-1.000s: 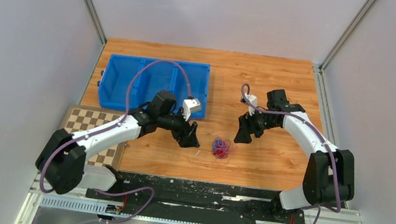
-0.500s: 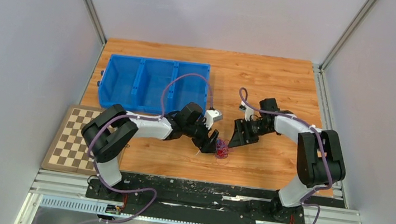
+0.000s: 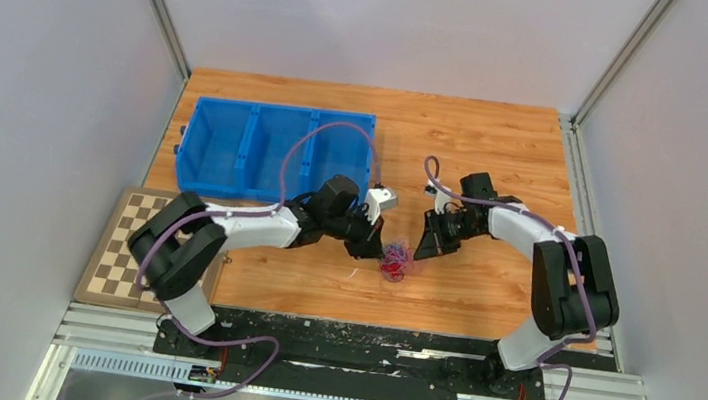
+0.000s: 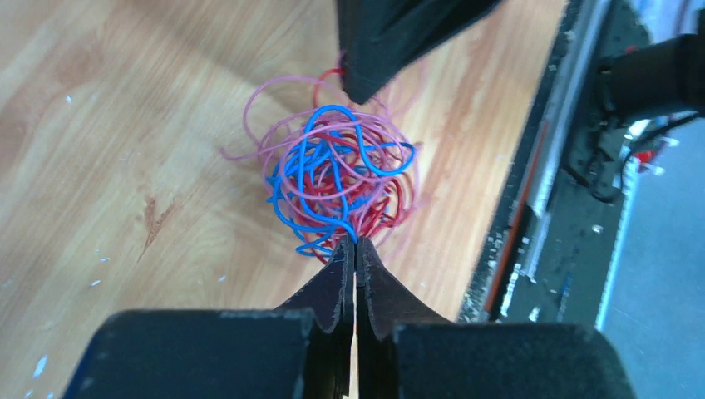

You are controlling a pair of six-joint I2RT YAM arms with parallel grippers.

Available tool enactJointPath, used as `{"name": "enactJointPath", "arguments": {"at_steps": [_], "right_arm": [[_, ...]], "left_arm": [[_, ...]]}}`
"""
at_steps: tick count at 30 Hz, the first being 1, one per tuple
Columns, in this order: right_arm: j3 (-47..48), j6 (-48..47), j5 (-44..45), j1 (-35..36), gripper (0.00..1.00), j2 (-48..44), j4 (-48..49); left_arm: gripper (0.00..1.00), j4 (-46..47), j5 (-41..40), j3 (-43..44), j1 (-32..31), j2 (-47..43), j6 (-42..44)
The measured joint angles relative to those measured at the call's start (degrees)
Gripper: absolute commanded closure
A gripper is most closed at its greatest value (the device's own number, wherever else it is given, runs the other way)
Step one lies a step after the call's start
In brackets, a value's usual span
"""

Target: Untangle the cables

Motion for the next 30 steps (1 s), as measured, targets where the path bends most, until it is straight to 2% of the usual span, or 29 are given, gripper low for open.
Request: {"name": "enactJointPath", "arguments": {"at_steps": [5,9,20,25,30], "right_arm": [[1.2,-4.13,7.48,-0.35,1.0,-8.44,-3.43],[1.95,-7.65,12.24,-2.03,1.0,-14.29,-5.2],[2.69,-15.47,19.56,-11.76,1.0,-18.38,-10.34],[4.28,-19.06,20.22,-17.0,1.0,-18.36,-12.96],[4.85,-21.66,20.48,-18.99,1.0,-18.08,-14.58]], "left_arm": [[1.0,-7.21,1.07,-0.44,0.66,-14.32,5.44],[1.0,-13.14,2.71,-1.66,4.28,-26.01,9.51],[1.0,-39.39,5.35,-3.87,27.69,-41.81,26.18],[1.0,-49.35,6.62,-4.5,38.53,-44.74,35.87],[1.0,-57.9,7.5,-5.46,50.21,-44.61,46.18]]}}
